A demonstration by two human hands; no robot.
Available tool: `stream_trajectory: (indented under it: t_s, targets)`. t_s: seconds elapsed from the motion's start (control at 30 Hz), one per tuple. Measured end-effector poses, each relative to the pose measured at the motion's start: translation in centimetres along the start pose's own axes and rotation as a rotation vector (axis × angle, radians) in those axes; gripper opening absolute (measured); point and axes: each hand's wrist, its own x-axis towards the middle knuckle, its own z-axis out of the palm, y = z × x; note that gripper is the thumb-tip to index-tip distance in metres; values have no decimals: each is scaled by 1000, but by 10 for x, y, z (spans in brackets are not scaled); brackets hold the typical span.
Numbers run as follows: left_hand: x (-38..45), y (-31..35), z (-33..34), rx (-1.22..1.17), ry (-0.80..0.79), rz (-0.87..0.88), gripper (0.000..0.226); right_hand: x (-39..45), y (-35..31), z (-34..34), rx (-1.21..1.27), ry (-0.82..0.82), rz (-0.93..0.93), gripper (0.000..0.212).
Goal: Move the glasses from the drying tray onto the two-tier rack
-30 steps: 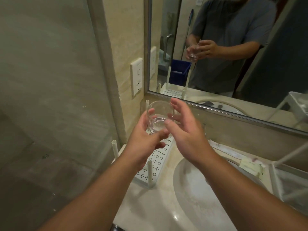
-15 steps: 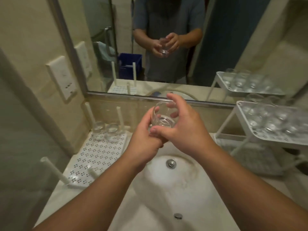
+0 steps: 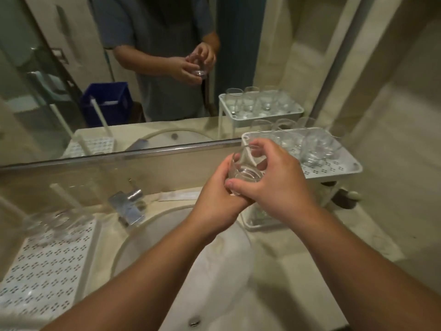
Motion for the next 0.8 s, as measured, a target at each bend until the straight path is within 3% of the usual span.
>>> stream_trajectory:
  t_s: [0.3, 0.53, 0.8]
  targets:
    - [55, -10, 88, 364, 106, 17, 77, 17, 85, -59, 0, 108, 73, 82]
    - [97, -18, 143, 363, 84, 22, 77, 35, 135, -92, 7, 210, 110, 83]
    - [133, -25, 189, 380, 25, 28, 61, 60, 194, -120, 21, 333, 212, 87]
